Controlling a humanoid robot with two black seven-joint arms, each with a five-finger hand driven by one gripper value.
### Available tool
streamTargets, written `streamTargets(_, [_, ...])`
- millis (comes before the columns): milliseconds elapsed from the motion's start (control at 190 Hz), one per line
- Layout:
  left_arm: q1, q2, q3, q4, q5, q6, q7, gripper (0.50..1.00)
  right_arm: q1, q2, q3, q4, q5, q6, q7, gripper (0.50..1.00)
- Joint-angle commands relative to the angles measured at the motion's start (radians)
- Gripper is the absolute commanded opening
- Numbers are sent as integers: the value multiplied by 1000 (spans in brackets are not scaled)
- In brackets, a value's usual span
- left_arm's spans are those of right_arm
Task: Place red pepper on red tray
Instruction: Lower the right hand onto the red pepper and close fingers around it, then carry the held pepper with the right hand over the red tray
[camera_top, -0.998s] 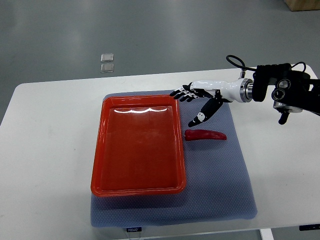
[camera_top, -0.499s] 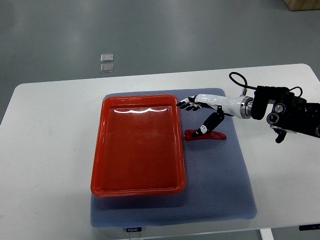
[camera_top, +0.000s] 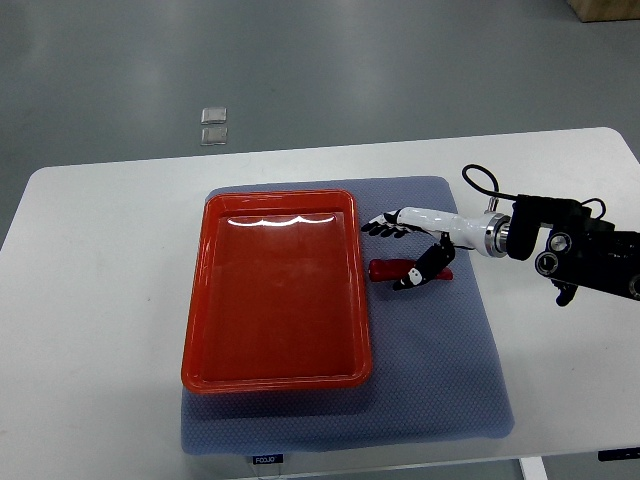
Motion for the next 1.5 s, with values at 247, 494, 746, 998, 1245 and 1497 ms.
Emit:
streamTargets(247, [0, 0, 0, 0, 0, 0, 0, 1000, -7, -2, -25, -1, -28, -20, 1, 811])
streamTargets(494, [0, 0, -2, 0, 0, 0, 0, 1000, -9, -2, -42, -7, -51, -42, -1, 801])
streamTargets(746, [0, 0, 0, 0, 0, 0, 0, 1000, -18, 3, -49, -14, -70, -43, -1, 715])
streamTargets(998, [0, 0, 0, 0, 0, 0, 0, 1000, -22, 4, -49, -18, -79, -68, -2, 584])
streamTargets(1245, [0, 0, 0, 0, 0, 0, 0, 1000, -12, -14, -48, -17, -77, -77, -2, 500])
streamTargets(1497, [0, 0, 0, 0, 0, 0, 0, 1000, 102, -63, -45, -3, -65, -66, -2, 500])
